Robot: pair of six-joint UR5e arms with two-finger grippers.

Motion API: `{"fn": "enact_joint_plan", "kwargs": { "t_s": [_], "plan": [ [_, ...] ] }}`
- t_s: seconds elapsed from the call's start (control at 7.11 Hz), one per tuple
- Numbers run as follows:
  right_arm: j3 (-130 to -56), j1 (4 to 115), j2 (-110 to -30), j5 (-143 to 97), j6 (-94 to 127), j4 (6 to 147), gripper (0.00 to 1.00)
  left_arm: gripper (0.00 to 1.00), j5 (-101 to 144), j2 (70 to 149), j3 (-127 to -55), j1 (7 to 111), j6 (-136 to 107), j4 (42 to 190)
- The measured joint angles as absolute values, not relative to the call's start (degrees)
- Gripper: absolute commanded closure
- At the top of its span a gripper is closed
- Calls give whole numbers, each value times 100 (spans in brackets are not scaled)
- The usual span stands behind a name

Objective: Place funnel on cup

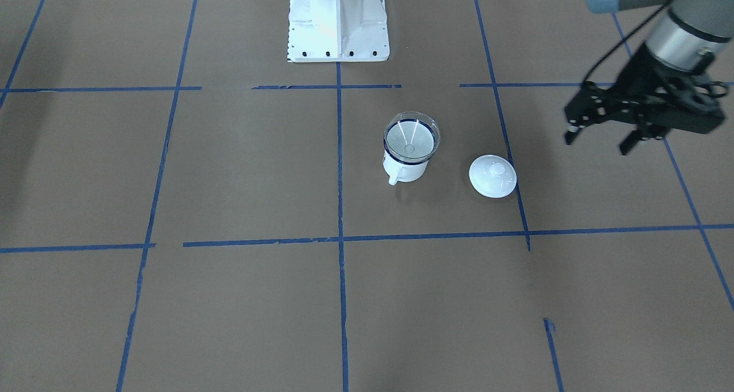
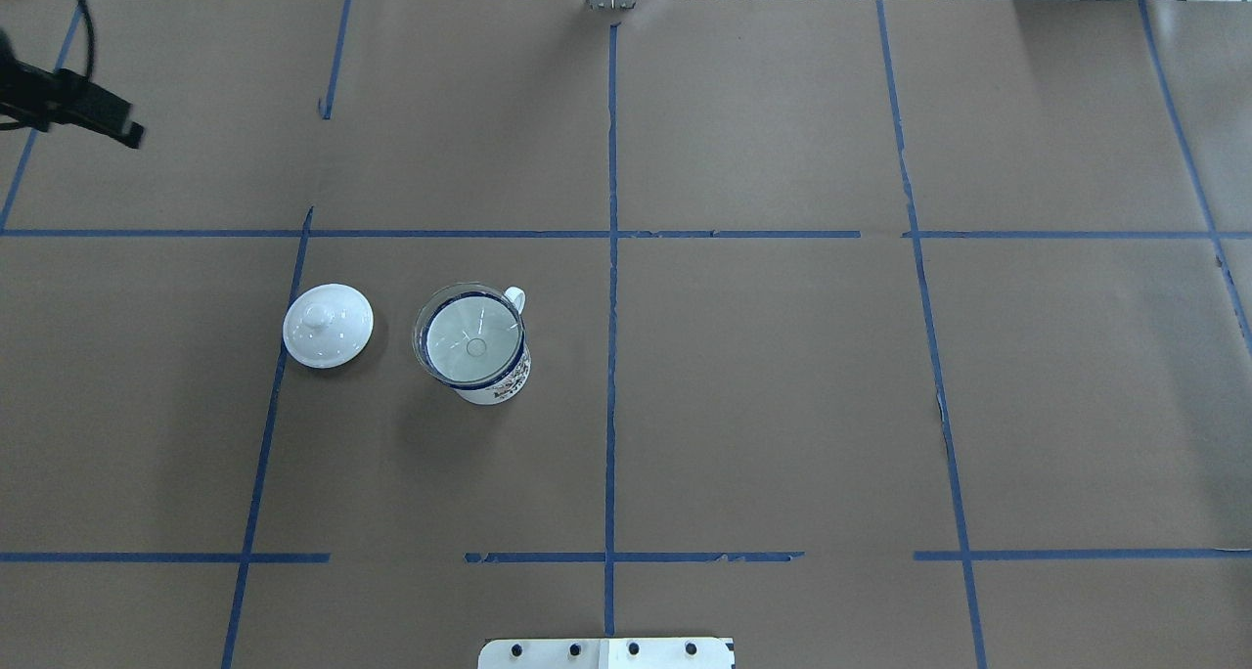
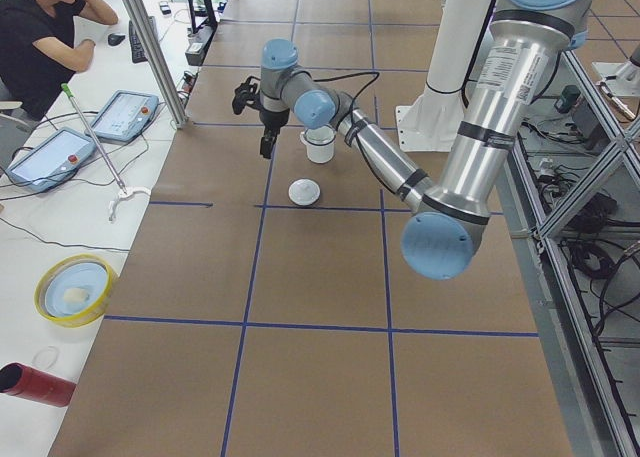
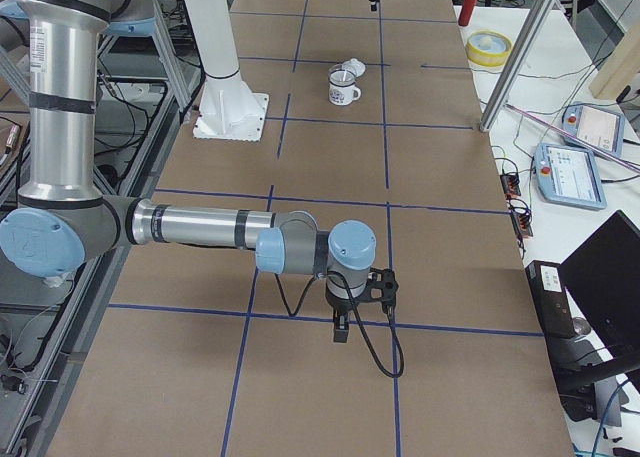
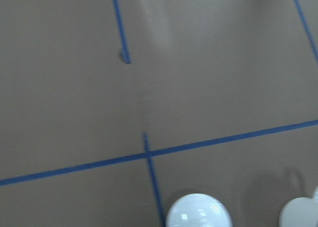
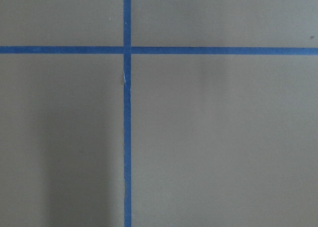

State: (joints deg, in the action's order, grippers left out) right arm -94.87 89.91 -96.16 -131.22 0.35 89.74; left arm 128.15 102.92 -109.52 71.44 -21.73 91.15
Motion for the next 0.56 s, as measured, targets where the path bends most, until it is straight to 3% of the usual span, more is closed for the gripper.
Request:
{"fn": "enact_joint_plan", "kwargs": {
  "t_s": [0.28, 0.56],
  "plan": [
    [-9486, 8991, -9615, -13122, 35, 8974, 0, 0, 12824, 9897, -10014, 8269, -272, 9072],
    [-9487, 8991, -9615, -13122, 35, 8974, 0, 0, 12846, 9266, -9558, 8679, 442, 9067]
  ]
}}
